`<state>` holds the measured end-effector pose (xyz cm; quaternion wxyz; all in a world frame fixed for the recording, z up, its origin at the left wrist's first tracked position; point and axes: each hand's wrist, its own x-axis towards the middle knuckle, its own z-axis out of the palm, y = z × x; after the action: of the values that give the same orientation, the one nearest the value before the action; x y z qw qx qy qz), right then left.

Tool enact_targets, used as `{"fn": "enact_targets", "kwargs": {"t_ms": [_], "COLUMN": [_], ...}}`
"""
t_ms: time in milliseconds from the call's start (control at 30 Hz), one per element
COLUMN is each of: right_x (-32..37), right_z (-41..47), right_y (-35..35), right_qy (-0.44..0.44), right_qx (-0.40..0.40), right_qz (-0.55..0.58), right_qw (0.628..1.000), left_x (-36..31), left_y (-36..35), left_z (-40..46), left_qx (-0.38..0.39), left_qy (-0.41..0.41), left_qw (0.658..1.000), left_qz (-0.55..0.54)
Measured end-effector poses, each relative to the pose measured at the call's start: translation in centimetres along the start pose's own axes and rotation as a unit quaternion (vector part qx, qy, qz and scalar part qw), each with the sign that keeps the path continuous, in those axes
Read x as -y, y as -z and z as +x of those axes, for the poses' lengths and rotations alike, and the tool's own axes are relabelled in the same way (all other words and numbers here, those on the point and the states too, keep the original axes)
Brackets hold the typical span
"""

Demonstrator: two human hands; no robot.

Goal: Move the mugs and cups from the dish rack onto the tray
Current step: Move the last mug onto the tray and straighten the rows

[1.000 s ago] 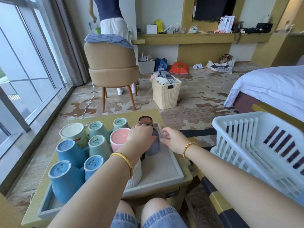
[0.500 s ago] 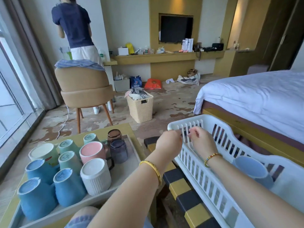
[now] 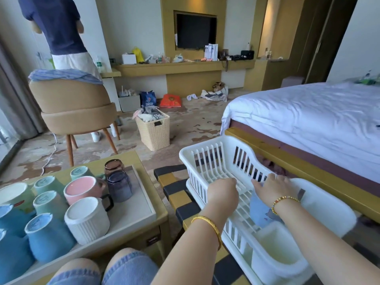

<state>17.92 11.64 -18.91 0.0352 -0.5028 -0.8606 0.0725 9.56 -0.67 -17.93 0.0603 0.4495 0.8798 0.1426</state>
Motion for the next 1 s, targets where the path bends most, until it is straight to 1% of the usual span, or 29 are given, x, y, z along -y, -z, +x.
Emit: {"fn": "enact_targets", "kwargs": {"t_ms": [100,200,300,367,433,500,533,600,633,667,700,733,767,800,867,900,1000], "right_x": [0.4,1.0,0.9,1.0,1.6,2.2,2.3,2.3,2.1,1.8,1.4,1.1,0.9,0.8,0.9,1.0,1.2], "right_z": [-0.8,-1.5,-1.1,-0.9,-1.1,-1.0,-0.9,-0.6,-0.4,-0.1,0.2,0.4,0.5,0.5,0.4,0.4,0.0], "right_y": [0.3,0.0,0.2,0.0,-0.6,-1.0,-1.0,-0.5,-0.2,0.0,0.2,0.2,0.1,0.0,-0.5,-0.7,-0.6], "right_qy": [0.026,0.055,0.112,0.151,0.171,0.183,0.183,0.159,0.137,0.108,0.086,0.072,0.068,0.067,0.072,0.082,0.119], "right_qx": [0.037,0.095,0.137,0.138,0.111,0.093,0.102,0.140,0.145,0.137,0.120,0.108,0.111,0.130,0.180,0.190,0.186], "right_qz": [-0.002,-0.073,-0.091,-0.080,-0.061,0.011,0.082,0.263,0.332,0.365,0.363,0.332,0.291,0.254,0.216,0.207,0.216], "right_qw": [0.999,0.991,0.980,0.976,0.977,0.979,0.974,0.941,0.922,0.915,0.920,0.934,0.948,0.956,0.957,0.956,0.951], "left_x": [0.3,0.4,0.7,0.7,0.7,0.9,0.9,1.1,1.1,1.1,1.1,1.1,1.0,1.0,0.9,0.9,0.7], "left_y": [-0.2,-0.4,-0.6,-0.7,-0.7,-0.8,-0.8,-0.8,-0.8,-0.8,-0.8,-0.8,-0.7,-0.6,-0.5,-0.5,-0.4], "left_z": [-0.2,-0.2,-0.2,-0.1,-0.1,-0.1,-0.1,-0.2,-0.3,-0.3,-0.3,-0.3,-0.3,-0.2,-0.1,0.1,0.7], "left_qx": [-0.011,-0.024,-0.030,-0.039,-0.050,-0.057,-0.059,-0.063,-0.062,-0.058,-0.053,-0.046,-0.036,-0.025,0.007,0.031,0.090], "left_qy": [0.008,0.009,0.014,0.012,0.011,0.008,0.008,0.004,-0.004,-0.015,-0.025,-0.031,-0.035,-0.038,-0.044,-0.046,-0.044], "left_qw": [1.000,1.000,0.999,0.999,0.998,0.998,0.998,0.997,0.998,0.998,0.998,0.998,0.999,0.999,0.997,0.996,0.990], "left_qz": [-0.007,-0.002,-0.016,-0.027,-0.033,-0.037,-0.037,-0.036,-0.029,-0.017,-0.004,0.007,0.017,0.030,0.060,0.071,0.098]}}
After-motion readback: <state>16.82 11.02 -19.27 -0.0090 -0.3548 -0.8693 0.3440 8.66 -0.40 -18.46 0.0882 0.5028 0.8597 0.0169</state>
